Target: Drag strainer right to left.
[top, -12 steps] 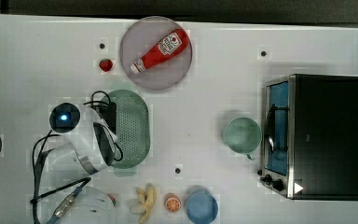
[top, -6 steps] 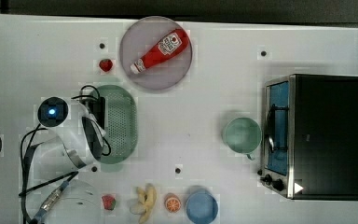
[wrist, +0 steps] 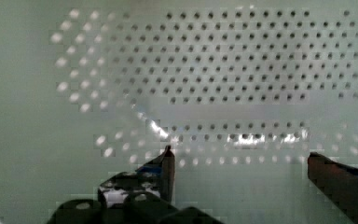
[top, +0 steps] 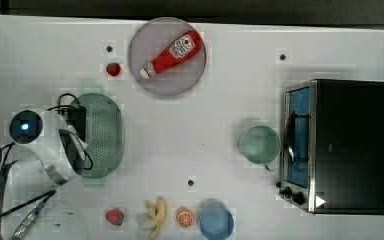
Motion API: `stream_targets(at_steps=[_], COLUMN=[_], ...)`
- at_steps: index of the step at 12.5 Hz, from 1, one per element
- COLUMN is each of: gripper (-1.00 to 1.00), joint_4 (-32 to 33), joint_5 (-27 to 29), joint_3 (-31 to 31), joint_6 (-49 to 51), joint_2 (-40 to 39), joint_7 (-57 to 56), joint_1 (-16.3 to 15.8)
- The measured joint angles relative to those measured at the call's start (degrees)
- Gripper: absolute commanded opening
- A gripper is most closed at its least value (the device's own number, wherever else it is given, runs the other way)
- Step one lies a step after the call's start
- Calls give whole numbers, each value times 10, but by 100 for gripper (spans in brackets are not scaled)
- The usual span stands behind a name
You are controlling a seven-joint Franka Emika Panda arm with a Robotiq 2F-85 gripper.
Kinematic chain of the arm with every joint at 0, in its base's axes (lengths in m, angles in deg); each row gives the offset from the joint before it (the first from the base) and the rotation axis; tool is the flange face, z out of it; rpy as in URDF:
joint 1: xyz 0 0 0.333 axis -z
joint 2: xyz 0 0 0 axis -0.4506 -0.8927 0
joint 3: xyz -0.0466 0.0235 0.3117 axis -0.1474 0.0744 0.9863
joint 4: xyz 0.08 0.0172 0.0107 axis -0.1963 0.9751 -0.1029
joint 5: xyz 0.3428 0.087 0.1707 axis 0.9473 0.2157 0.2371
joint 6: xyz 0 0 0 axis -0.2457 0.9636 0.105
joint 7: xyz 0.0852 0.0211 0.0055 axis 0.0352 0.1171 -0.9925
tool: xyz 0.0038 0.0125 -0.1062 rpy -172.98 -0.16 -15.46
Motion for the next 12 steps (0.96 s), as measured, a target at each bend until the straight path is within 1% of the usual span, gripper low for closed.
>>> stream_targets(at_steps=[4, 9, 11, 12], gripper=[100, 100, 100, 100], joint_4=[-31, -37, -40, -37], joint_5=[4, -1, -10, -18], joint_3=[2, 14, 2, -8], joint_6=[23, 38, 86, 139], joint_2=[-17, -27, -19, -5], joint_7=[21, 27, 10, -14], joint_1=[-18, -24, -35, -40])
